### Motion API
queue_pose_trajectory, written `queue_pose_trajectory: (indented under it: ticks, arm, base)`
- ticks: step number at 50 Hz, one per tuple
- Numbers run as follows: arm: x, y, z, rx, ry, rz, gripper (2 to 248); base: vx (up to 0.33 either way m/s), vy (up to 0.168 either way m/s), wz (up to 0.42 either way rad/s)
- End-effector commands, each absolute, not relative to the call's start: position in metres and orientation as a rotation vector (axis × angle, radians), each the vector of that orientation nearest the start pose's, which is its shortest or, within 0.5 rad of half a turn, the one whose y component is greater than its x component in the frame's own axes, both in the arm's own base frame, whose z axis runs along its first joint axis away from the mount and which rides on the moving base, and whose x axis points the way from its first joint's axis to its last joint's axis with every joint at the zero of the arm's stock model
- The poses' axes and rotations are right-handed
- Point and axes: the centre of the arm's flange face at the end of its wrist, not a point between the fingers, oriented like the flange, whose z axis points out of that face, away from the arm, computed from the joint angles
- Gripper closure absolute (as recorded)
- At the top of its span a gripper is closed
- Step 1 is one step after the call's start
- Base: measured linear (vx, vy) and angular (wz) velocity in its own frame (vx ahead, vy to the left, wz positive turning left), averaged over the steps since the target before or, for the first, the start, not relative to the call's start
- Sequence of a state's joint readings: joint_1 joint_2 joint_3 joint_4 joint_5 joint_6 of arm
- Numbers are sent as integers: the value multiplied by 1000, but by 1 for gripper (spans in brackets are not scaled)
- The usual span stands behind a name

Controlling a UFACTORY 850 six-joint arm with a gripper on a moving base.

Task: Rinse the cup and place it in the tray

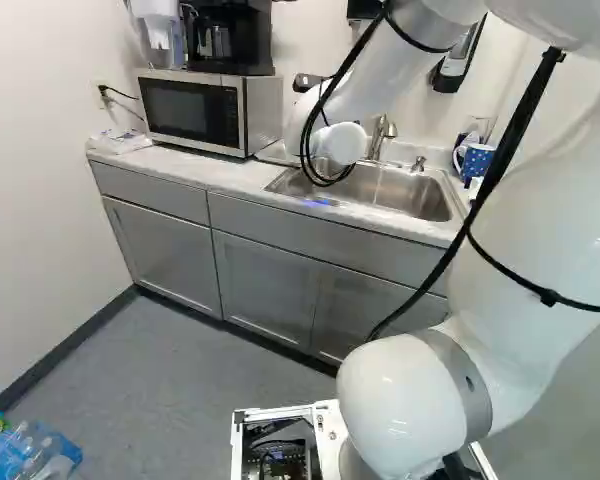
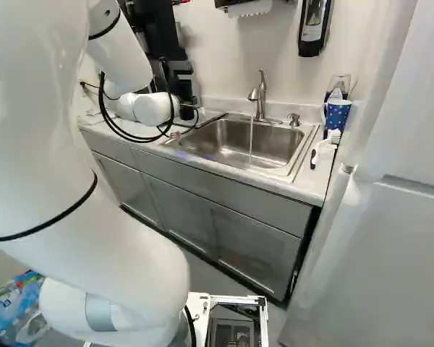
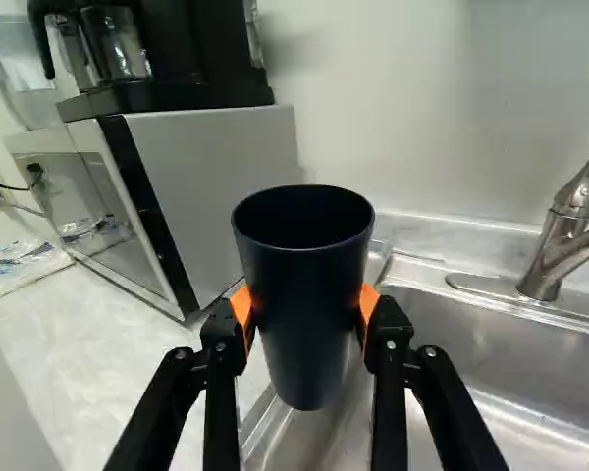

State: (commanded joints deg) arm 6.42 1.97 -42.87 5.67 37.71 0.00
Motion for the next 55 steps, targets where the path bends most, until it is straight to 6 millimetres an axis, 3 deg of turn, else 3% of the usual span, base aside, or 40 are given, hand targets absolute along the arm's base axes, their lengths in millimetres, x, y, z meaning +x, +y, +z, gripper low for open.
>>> queue_pose_trajectory:
  ticks: [24,55]
  arm:
    - [480,14,544,-2340,104,-2046,128]
    - [500,-26,514,-2435,201,-2014,128]
  base:
    - [0,0,0]
    - [0,0,0]
